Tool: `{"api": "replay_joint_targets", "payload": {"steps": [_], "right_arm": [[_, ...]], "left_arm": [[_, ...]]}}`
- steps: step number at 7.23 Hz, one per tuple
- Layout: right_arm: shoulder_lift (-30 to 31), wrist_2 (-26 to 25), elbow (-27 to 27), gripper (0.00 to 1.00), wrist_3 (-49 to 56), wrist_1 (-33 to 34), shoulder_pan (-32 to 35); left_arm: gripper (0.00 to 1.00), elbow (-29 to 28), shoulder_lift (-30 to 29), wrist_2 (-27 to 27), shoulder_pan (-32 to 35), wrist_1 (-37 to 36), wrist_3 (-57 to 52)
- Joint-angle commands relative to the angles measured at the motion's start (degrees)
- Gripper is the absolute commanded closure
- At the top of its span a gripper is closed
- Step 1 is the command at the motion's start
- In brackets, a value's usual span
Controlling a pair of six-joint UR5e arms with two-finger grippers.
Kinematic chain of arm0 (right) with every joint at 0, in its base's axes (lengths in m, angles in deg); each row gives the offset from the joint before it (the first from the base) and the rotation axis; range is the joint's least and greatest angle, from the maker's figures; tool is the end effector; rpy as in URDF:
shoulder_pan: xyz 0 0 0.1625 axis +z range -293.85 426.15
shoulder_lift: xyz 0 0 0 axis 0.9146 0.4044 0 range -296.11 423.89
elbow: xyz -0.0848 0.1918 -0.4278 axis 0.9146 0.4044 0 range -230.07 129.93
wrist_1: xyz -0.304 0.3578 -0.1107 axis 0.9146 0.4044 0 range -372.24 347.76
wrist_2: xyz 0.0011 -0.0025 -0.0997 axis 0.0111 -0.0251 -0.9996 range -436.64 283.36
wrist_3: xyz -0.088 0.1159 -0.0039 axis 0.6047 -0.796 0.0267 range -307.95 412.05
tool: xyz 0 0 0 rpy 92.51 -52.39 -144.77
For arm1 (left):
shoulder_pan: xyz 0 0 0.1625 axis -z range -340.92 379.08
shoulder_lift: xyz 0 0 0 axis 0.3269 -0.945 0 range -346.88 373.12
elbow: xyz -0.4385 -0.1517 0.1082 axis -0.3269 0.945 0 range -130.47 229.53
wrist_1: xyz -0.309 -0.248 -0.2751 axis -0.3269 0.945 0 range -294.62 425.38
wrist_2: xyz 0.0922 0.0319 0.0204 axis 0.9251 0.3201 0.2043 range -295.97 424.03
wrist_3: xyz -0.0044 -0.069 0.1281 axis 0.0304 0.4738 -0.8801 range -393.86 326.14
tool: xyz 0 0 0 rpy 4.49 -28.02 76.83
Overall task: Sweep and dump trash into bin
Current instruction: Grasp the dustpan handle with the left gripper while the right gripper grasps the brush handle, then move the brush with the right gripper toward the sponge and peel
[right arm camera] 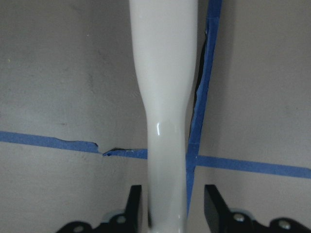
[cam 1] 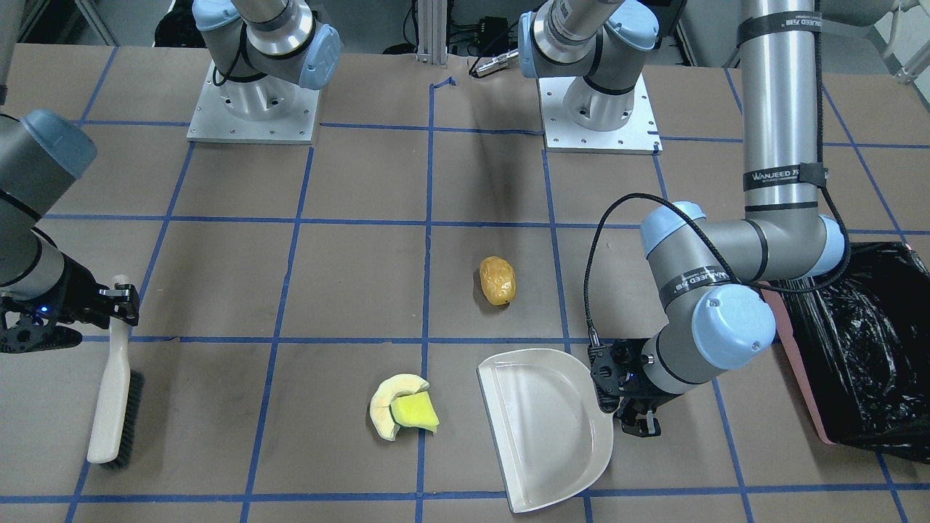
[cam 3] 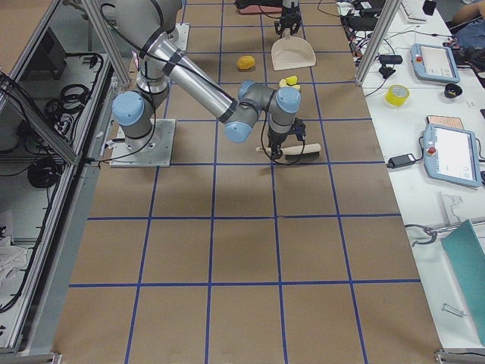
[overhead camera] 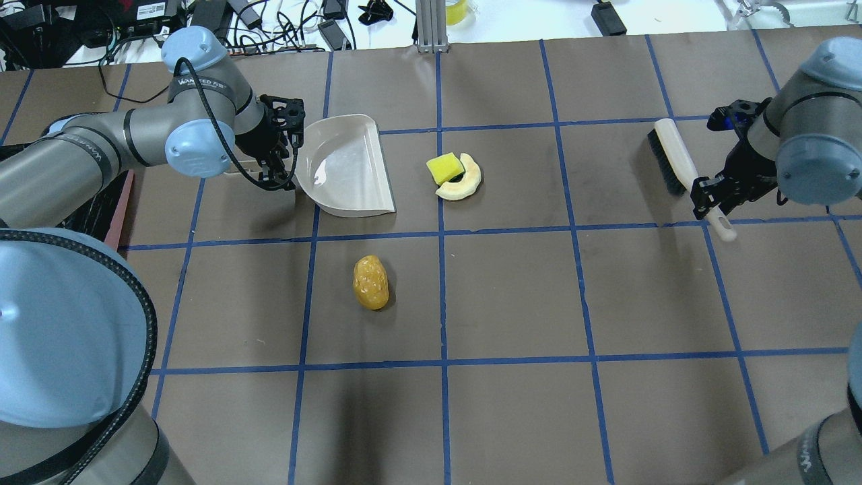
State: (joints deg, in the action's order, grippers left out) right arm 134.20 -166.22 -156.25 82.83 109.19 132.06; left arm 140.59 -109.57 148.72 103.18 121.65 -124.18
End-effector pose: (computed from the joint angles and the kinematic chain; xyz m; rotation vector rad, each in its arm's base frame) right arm -0.1321 -0.6249 0.1866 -0.1803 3.0926 0.1013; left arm -0.0697 -0.7536 0.1609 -2.0676 -2.2798 0.1060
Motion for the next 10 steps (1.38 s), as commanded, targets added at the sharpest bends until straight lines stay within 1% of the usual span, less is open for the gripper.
{"api": "replay_joint_targets", "payload": {"steps": [1, 2, 4, 5, 6, 8, 10], "right_arm": [[0.4, 0.2, 0.3, 1.0, -0.7, -3.7, 0.0], [0.6, -0.2, 0.5, 1.0, -0.9, -3.8, 0.0], [3.2, 0.3, 1.3, 1.0, -1.0, -4.0, 0.9], [3.5, 0.5, 1.4, 1.0, -1.3, -3.7, 3.1], [3.5, 0.4, 1.5, 1.0, -6.1, -3.4, 6.4], [3.5, 0.3, 1.5, 1.0, -18.7, -3.2, 16.3], [2.6, 0.6, 1.6, 1.0, -27.8, -1.6, 24.1]], "left_arm": [[0.89, 0.6, 0.1, 0.0, 0.1, -0.9, -0.1], [1.0, 0.6, 0.4, 0.0, 0.2, -0.9, -0.1], [1.0, 0.6, 0.6, 0.6, 0.5, -0.9, -0.3], [1.0, 0.6, 0.3, 0.6, 0.5, -0.9, -0.3], [1.0, 0.6, 0.1, 0.6, 0.6, -1.1, -0.3], [1.0, 0.6, 0.0, 0.5, 0.6, -1.3, -0.2], [1.0, 0.6, 0.8, 0.5, 0.8, -1.3, 0.0]]}}
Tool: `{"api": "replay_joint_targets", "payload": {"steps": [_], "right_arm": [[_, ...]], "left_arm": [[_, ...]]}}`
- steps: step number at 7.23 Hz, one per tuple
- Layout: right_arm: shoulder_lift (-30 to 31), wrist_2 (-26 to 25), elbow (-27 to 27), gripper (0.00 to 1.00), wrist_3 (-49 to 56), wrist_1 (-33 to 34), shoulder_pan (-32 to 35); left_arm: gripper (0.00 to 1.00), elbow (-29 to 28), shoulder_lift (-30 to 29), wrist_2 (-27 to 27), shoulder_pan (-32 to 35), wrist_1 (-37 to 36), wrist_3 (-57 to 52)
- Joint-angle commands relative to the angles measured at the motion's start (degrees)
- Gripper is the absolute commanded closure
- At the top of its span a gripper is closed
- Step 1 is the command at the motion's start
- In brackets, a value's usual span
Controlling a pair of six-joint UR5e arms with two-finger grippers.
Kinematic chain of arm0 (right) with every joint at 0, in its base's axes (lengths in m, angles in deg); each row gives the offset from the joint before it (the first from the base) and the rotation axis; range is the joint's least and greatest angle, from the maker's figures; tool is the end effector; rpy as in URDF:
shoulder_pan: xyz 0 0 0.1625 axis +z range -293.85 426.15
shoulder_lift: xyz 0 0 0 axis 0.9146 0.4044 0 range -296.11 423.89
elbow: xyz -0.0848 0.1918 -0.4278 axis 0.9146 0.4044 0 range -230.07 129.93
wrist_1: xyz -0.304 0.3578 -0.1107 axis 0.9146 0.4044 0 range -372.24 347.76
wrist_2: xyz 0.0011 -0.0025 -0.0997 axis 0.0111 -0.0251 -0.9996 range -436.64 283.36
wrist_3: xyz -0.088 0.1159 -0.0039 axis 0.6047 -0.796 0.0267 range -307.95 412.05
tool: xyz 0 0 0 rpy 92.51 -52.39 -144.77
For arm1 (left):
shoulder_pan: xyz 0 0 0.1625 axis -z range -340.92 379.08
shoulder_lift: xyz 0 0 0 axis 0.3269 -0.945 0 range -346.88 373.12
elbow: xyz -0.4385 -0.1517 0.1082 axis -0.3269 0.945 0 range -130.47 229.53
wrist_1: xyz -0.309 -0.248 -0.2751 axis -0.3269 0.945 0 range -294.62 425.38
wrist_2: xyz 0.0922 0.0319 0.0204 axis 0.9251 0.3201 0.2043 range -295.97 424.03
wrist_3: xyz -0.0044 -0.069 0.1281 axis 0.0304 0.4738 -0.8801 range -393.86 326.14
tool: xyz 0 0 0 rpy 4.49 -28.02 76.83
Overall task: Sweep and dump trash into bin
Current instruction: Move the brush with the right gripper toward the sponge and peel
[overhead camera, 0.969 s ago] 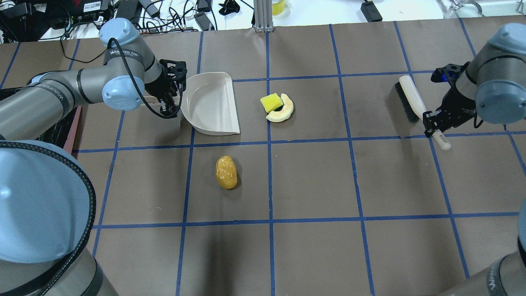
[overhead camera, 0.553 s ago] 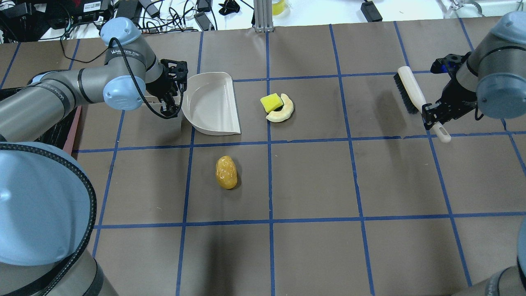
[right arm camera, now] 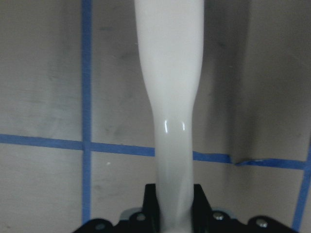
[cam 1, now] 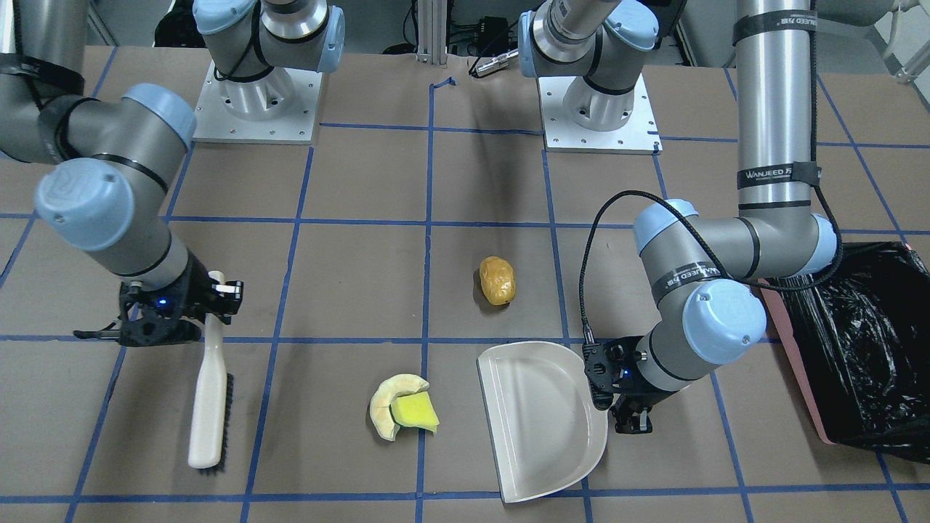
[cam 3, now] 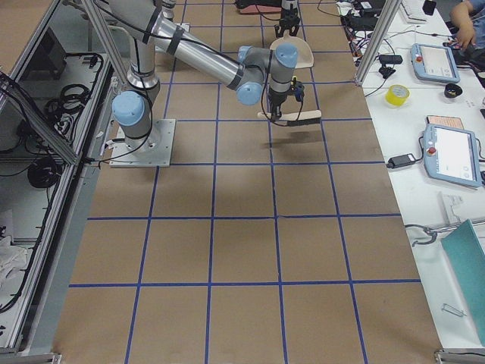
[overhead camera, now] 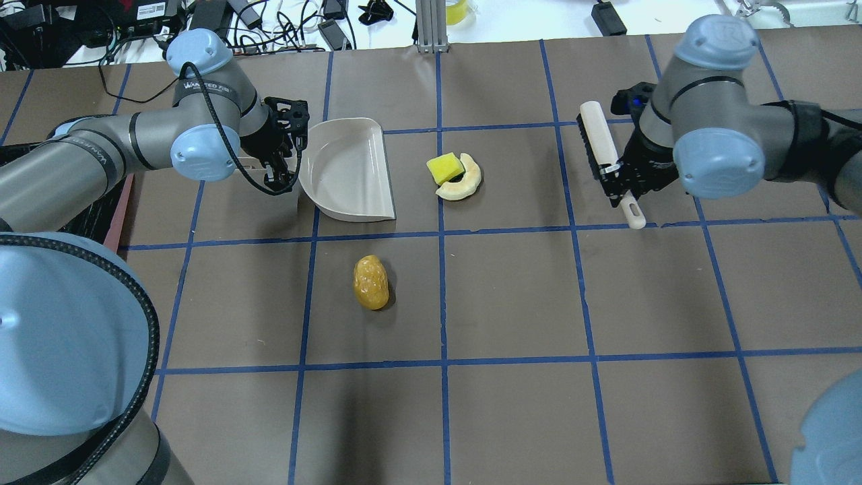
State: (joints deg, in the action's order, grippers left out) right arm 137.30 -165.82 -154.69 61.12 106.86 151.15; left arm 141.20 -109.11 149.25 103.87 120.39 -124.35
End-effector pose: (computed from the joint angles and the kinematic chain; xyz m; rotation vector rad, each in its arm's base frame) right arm 0.0803 -0.6363 0.2298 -0.1105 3.1205 0.0542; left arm -0.0775 -0.7514 0.1638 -2.0990 -2.2780 0.1157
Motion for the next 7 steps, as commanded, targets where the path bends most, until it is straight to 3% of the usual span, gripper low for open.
{"api": "replay_joint_targets", "payload": {"steps": [1, 4, 7], "right_arm": [[-0.9, 1.9, 1.1, 1.0, -11.0, 0.5, 8.7], [-6.9, 2.2, 6.1, 1.0, -19.9, 0.3, 16.0], [-8.6, 2.2, 6.5, 1.0, -23.2, 0.8, 18.8]], "left_arm": [[1.0, 0.0, 0.3, 0.1, 0.6, 0.0, 0.2], [1.0, 0.0, 0.1, 0.1, 0.7, 0.0, 0.3], [1.0, 0.0, 0.2, 0.1, 0.7, 0.0, 0.3]]}}
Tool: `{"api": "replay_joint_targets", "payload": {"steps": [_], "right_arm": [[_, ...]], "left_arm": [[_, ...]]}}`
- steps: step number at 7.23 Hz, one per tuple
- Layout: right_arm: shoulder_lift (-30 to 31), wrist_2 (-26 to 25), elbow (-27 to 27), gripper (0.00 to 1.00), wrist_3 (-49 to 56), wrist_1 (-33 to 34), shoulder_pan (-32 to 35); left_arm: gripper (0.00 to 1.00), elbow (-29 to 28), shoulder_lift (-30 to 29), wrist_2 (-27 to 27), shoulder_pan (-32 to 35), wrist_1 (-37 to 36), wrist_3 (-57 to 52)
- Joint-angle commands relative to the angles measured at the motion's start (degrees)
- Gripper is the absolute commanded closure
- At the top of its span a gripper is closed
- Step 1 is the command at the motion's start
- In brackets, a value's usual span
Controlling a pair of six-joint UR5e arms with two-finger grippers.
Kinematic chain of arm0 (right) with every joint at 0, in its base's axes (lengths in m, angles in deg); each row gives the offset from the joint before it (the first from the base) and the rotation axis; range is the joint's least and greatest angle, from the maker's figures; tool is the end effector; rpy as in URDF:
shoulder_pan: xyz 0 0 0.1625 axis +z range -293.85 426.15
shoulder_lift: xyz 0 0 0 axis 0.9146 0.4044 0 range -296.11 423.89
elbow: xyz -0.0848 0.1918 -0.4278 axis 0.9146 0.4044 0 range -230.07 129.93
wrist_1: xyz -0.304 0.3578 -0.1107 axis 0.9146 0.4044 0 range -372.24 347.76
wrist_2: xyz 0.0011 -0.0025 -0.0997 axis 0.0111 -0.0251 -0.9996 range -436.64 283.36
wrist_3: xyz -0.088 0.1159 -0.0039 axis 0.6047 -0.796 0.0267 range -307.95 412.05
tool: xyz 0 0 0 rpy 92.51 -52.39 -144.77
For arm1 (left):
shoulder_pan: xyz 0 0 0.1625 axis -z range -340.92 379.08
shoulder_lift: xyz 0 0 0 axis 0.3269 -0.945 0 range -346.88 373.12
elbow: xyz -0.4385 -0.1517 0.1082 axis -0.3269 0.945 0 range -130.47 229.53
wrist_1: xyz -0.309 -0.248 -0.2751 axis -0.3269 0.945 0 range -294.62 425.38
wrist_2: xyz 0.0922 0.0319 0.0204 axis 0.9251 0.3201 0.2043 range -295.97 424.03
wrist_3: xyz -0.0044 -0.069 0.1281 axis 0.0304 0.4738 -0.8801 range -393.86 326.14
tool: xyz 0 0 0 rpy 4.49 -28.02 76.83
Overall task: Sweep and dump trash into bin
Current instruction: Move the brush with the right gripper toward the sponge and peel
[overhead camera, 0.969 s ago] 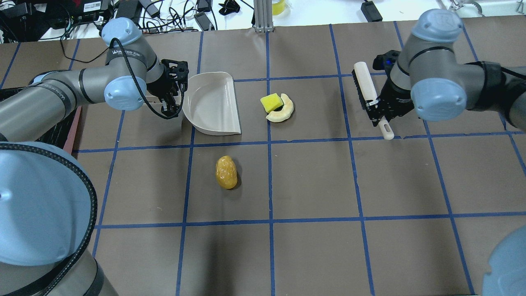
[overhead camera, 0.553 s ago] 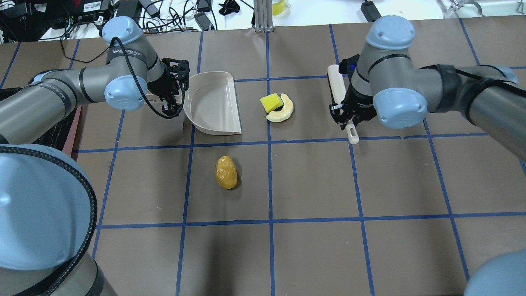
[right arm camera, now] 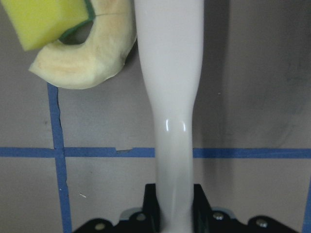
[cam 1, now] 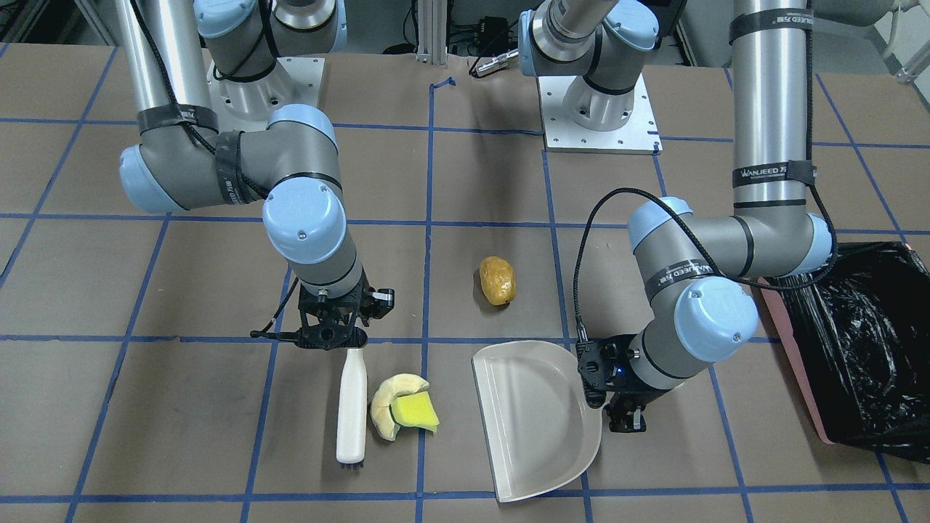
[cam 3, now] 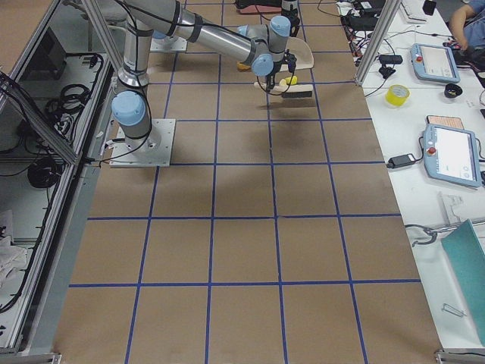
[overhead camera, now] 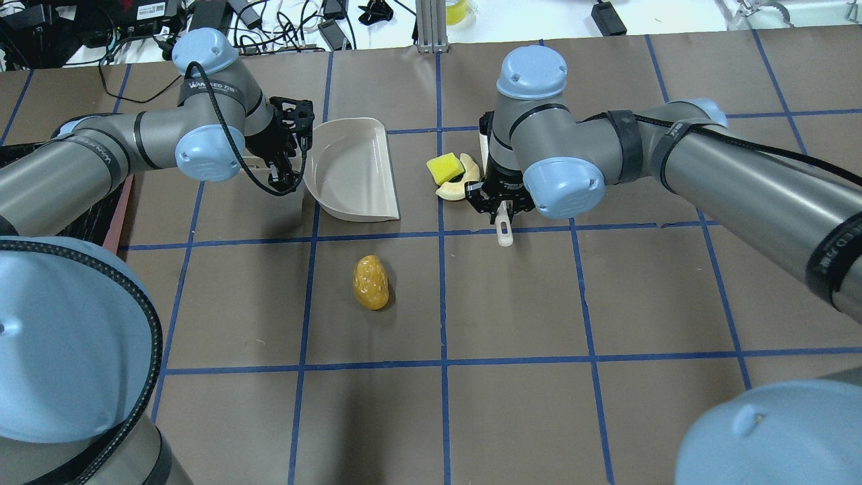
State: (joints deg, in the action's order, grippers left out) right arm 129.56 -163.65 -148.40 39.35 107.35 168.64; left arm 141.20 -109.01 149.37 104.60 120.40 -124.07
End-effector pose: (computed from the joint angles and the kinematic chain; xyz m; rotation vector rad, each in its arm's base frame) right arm 0.2844 -0.6318 0.1960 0.0078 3.1008 0.0986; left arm -0.0868 -0.7503 0.1651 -2.1093 -2.2711 0.1145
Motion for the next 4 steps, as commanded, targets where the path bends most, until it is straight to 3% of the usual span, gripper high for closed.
{"api": "replay_joint_targets", "payload": {"steps": [1, 4], "right_arm": [[-1.7, 0.0, 0.4, 1.0, -3.7, 0.4, 2.6], [-6.6, 1.8, 6.4, 1.0, -14.9, 2.4, 8.9]], "left_arm": [[1.0, 0.0, 0.3, 0.0, 0.0, 0.0, -0.1], [1.0, 0.1, 0.8, 0.0, 0.0, 0.0, -0.1]]}}
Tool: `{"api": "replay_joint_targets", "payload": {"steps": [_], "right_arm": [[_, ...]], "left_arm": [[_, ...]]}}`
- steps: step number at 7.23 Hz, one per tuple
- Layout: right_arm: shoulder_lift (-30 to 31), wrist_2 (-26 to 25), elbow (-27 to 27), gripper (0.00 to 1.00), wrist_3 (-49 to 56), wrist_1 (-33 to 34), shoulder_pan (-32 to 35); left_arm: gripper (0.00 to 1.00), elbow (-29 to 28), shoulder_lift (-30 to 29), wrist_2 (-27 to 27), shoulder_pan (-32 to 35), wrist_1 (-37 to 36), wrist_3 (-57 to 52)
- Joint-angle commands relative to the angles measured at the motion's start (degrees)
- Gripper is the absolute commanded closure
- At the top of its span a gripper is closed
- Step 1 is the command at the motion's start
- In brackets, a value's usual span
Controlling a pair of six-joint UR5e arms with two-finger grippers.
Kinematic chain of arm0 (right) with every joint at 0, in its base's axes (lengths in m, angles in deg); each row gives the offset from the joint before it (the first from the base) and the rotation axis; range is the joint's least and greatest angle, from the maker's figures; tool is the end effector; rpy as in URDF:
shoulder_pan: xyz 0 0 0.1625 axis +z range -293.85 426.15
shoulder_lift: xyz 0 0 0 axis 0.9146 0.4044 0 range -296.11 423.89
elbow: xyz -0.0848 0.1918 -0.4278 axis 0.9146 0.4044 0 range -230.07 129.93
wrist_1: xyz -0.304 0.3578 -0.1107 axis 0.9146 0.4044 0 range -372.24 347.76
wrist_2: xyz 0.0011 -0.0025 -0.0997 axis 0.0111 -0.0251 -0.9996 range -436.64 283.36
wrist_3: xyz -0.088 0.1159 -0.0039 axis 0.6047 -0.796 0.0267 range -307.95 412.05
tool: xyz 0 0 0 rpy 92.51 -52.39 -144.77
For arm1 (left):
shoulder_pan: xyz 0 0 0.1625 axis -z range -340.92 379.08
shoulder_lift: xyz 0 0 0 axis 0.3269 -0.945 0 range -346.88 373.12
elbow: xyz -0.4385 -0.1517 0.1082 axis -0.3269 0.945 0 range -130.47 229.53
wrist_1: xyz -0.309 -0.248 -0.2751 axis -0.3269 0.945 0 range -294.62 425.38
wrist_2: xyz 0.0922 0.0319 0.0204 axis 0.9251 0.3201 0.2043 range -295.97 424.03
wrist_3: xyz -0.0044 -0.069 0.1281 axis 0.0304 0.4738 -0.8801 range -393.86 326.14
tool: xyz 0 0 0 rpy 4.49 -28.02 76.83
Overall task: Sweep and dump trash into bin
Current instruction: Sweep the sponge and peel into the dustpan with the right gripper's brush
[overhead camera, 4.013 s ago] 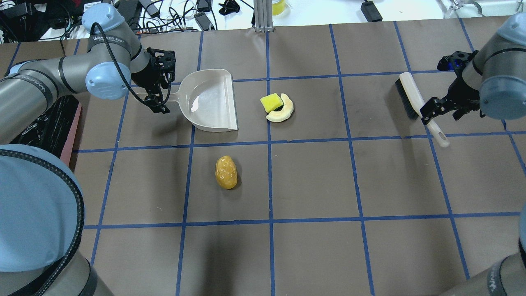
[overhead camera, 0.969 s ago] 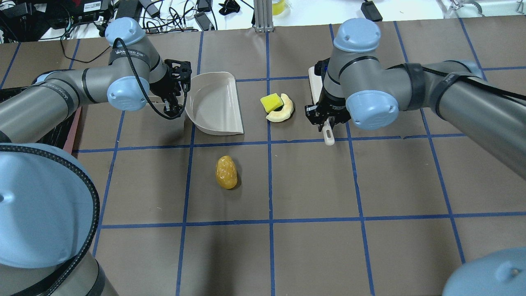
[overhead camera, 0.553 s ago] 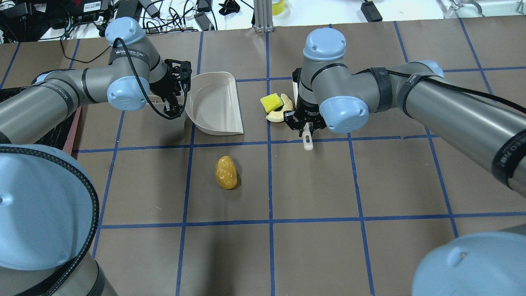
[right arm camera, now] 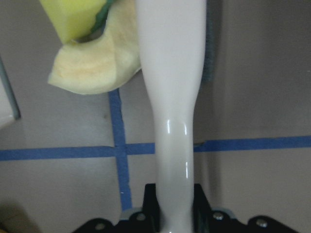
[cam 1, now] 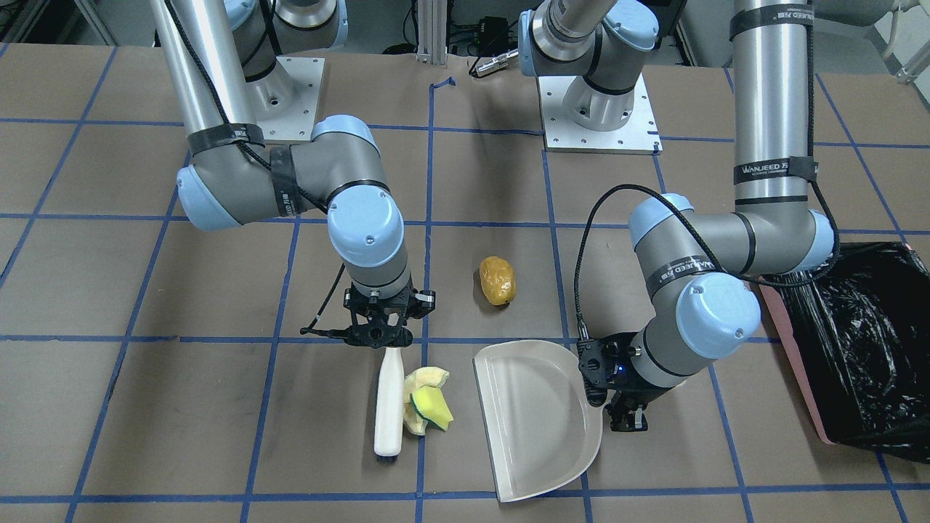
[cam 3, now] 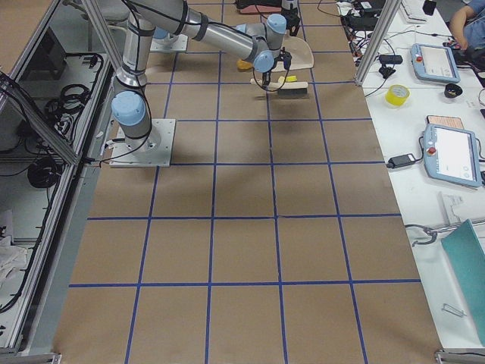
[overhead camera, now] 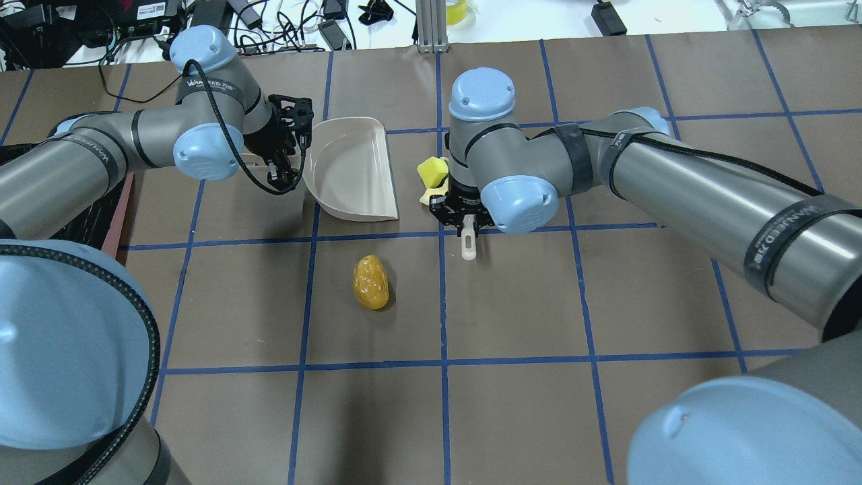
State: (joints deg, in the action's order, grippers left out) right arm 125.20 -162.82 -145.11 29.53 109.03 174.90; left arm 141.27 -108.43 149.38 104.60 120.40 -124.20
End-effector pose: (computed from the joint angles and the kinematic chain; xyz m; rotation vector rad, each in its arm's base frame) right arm 0.3630 -0.6241 0.1737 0.1039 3.0910 0.0983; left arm -0.0868 -0.7498 0.1720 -2.1167 -2.2730 0.1239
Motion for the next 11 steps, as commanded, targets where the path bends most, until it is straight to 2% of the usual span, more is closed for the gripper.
{"api": "replay_joint_targets", "payload": {"steps": [1, 3, 5, 6, 9, 11], "right_arm": [[-4.3, 2.1, 6.8, 1.0, -9.2, 0.7, 5.0], [-8.1, 4.5, 14.0, 1.0, -17.5, 0.0, 8.8], [-10.9, 7.2, 18.0, 1.0, -24.0, 0.5, 12.6], [-10.7, 6.2, 18.7, 1.0, -24.6, -0.8, 13.2], [-6.7, 1.3, 19.3, 1.0, -17.6, -7.9, 10.4], [-2.6, 0.8, 18.6, 1.0, -11.3, -14.5, 5.1]], "left_arm": [[1.0, -0.1, 0.2, -0.1, 0.0, 0.0, 0.0], [1.0, -0.1, 0.2, -0.1, 0.0, 0.0, 0.0], [1.0, -0.1, 0.3, -0.1, 0.0, 0.0, 0.0], [1.0, -0.1, 0.3, -0.1, 0.0, -0.1, -0.1], [1.0, 0.1, 0.7, -0.2, 0.0, -0.1, -0.3], [1.0, 0.4, 1.0, -0.2, -0.9, -0.3, -2.1]]}}
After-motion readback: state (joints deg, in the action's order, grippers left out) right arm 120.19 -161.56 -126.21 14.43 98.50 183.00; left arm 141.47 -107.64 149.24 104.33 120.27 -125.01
